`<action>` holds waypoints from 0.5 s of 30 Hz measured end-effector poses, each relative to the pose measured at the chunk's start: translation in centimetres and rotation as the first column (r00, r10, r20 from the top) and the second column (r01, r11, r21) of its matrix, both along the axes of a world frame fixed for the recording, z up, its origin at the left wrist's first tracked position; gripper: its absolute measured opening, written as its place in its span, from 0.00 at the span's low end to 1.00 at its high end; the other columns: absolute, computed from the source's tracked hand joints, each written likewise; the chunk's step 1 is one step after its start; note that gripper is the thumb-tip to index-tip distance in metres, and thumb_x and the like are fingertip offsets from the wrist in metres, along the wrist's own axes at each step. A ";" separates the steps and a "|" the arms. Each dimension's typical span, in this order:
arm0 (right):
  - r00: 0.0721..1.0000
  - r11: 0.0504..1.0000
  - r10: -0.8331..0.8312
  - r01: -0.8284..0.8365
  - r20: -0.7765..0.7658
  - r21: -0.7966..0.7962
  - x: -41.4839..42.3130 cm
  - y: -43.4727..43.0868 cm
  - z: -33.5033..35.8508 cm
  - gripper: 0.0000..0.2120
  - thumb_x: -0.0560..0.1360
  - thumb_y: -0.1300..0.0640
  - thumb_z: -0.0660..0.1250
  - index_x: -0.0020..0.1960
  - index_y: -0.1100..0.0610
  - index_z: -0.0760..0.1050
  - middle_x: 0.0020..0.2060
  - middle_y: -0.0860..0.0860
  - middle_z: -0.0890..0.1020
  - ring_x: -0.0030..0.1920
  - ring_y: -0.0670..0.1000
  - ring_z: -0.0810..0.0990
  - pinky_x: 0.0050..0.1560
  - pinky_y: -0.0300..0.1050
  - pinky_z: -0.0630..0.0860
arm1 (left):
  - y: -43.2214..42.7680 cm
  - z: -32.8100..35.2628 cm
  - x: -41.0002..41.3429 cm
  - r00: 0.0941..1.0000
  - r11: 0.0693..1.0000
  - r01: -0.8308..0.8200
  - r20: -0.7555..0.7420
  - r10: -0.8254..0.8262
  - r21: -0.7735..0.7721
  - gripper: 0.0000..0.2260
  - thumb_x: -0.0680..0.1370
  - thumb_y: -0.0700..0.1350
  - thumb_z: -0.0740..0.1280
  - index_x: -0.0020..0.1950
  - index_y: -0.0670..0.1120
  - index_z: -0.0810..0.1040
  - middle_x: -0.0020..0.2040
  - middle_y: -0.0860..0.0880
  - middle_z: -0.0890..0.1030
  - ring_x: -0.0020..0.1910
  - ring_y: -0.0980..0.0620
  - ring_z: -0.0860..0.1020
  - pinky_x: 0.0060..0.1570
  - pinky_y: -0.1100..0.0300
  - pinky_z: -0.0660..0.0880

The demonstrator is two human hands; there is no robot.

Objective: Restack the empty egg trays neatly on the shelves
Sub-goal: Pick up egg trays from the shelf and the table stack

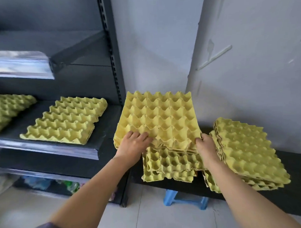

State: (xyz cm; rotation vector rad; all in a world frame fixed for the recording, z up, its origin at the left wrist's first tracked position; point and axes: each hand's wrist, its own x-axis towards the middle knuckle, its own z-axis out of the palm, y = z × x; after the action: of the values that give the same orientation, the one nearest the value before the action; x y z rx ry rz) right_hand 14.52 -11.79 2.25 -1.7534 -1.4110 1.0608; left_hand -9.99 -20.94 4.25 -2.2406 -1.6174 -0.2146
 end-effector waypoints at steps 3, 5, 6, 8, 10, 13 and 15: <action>0.996 0.997 0.078 -0.079 -0.053 -0.014 -2.8 -2.5 1.0 0.19 0.79 0.61 0.57 0.69 0.60 0.69 0.61 0.56 0.77 0.48 0.51 0.79 0.45 0.44 0.76 | -3.8 1.0 -2.4 0.999 0.997 -0.054 0.009 0.054 0.047 0.22 0.59 0.38 0.77 0.51 0.49 0.81 0.48 0.50 0.81 0.38 0.47 0.79 0.42 0.55 0.75; 0.987 0.989 0.150 -0.150 -0.059 0.004 -5.1 -4.1 2.1 0.18 0.79 0.60 0.57 0.68 0.61 0.69 0.57 0.55 0.78 0.47 0.51 0.77 0.45 0.44 0.74 | -6.1 1.5 -4.5 0.994 0.990 -0.109 0.000 0.109 0.090 0.22 0.59 0.38 0.77 0.52 0.49 0.80 0.49 0.50 0.80 0.40 0.47 0.79 0.46 0.54 0.74; 0.979 0.982 0.190 -0.189 -0.071 0.013 -6.4 -4.8 2.7 0.17 0.79 0.59 0.58 0.68 0.61 0.70 0.54 0.54 0.78 0.46 0.50 0.77 0.44 0.44 0.73 | -7.2 1.7 -5.8 0.989 0.983 -0.144 0.000 0.145 0.115 0.23 0.59 0.37 0.77 0.52 0.49 0.80 0.50 0.50 0.80 0.41 0.46 0.79 0.49 0.52 0.73; 0.957 0.964 0.267 -0.267 -0.111 0.021 -9.4 -6.4 4.1 0.18 0.80 0.55 0.61 0.68 0.61 0.68 0.53 0.51 0.76 0.51 0.52 0.76 0.50 0.46 0.73 | -9.2 2.1 -8.6 0.975 0.962 -0.223 0.012 0.224 0.160 0.25 0.57 0.35 0.76 0.53 0.48 0.80 0.52 0.48 0.80 0.43 0.45 0.80 0.56 0.48 0.70; 0.933 0.946 0.325 -0.322 -0.154 0.046 -12.4 -7.8 5.2 0.13 0.79 0.52 0.63 0.60 0.58 0.70 0.50 0.48 0.75 0.51 0.50 0.74 0.52 0.46 0.71 | -10.8 2.3 -11.5 0.950 0.931 -0.309 0.023 0.311 0.193 0.27 0.56 0.33 0.76 0.53 0.47 0.81 0.54 0.46 0.80 0.46 0.43 0.80 0.59 0.45 0.71; 0.916 0.940 0.340 -0.333 -0.214 0.066 -17.6 -8.8 5.4 0.09 0.78 0.51 0.66 0.52 0.54 0.70 0.49 0.47 0.78 0.50 0.48 0.76 0.54 0.46 0.73 | -12.3 2.7 -16.2 0.909 0.884 -0.415 0.074 0.409 0.215 0.26 0.59 0.31 0.76 0.55 0.48 0.81 0.56 0.44 0.79 0.51 0.41 0.79 0.61 0.41 0.69; 0.921 0.944 0.330 -0.324 -0.206 0.063 -21.4 -9.2 5.4 0.14 0.77 0.48 0.66 0.55 0.58 0.73 0.51 0.49 0.80 0.52 0.50 0.78 0.55 0.49 0.75 | -12.7 2.8 -19.6 0.891 0.862 -0.454 0.114 0.440 0.224 0.26 0.61 0.30 0.75 0.56 0.48 0.81 0.55 0.42 0.78 0.51 0.40 0.78 0.62 0.39 0.68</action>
State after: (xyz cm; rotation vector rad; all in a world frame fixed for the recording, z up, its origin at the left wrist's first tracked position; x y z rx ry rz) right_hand -6.86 -20.98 7.68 -1.3624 -1.6050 1.3538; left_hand -29.59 -33.68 7.06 -1.6352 -1.9704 -0.3351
